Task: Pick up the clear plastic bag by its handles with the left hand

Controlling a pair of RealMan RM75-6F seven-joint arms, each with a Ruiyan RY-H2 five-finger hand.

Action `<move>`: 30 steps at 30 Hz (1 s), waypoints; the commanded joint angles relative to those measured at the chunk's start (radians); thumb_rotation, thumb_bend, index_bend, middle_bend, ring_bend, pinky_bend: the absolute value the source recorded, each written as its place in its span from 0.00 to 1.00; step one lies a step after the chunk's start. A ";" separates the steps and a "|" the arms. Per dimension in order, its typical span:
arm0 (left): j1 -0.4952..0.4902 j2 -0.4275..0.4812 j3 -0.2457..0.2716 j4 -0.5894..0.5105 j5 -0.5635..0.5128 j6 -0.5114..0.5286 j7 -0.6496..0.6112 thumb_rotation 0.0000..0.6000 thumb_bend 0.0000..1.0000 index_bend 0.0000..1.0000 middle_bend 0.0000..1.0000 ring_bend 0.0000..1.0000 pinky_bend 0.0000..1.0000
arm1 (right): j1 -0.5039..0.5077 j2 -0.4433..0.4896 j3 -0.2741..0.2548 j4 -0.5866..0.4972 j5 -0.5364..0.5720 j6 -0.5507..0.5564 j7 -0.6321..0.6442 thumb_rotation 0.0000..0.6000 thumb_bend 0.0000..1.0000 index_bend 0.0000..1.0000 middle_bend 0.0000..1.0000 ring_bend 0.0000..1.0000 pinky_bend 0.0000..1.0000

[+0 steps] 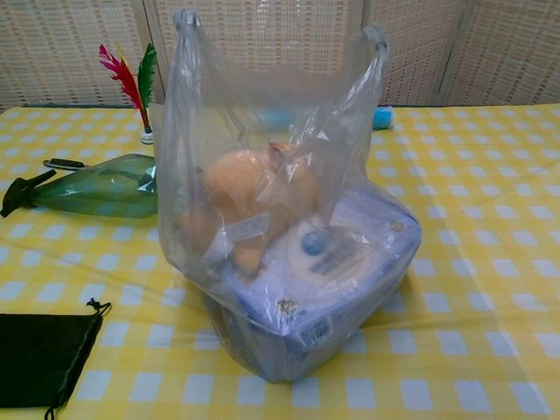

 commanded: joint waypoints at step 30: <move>-0.436 -0.004 0.160 0.238 0.407 -0.188 -1.575 0.98 0.09 0.01 0.06 0.03 0.01 | -0.033 0.038 -0.033 -0.036 -0.095 0.060 0.067 1.00 0.27 0.00 0.00 0.00 0.00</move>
